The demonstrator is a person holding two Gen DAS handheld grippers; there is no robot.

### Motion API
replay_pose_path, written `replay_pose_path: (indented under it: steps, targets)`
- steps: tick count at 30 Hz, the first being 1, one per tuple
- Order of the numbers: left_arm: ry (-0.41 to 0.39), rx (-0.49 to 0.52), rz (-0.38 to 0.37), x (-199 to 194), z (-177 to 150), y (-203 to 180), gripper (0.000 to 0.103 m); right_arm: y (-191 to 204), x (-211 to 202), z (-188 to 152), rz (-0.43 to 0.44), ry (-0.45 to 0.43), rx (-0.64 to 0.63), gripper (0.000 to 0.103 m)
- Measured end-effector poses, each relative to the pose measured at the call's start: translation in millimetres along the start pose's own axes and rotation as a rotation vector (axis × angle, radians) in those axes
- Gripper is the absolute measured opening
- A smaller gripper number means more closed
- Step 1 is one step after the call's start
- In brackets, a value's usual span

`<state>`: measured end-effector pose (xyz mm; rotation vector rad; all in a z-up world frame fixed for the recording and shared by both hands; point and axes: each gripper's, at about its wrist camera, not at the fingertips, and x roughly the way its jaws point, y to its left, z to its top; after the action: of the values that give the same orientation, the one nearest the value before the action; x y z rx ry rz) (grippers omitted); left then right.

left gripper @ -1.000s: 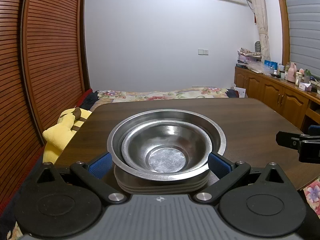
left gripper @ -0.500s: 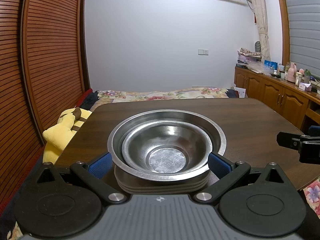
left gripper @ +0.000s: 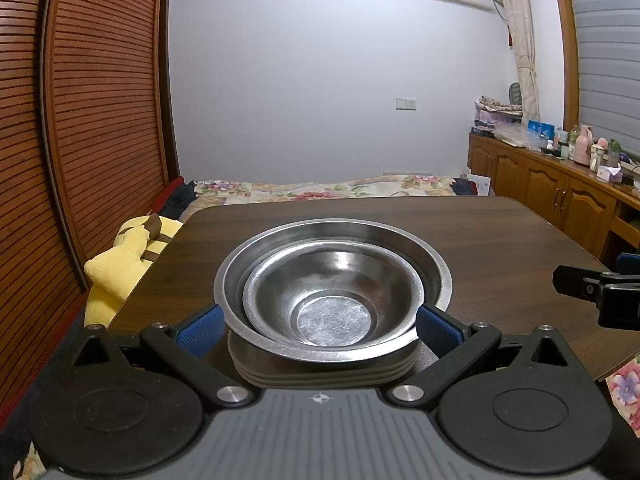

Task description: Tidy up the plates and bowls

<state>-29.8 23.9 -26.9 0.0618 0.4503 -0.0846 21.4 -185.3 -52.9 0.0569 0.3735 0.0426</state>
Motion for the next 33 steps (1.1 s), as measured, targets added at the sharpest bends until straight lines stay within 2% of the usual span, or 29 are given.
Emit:
replay_pose_path:
  steps: [33]
  targets:
    - [-0.003, -0.004, -0.001, 0.0, 0.3, 0.7, 0.103, -3.5, 0.9, 1.1, 0.002, 0.009, 0.013, 0.103]
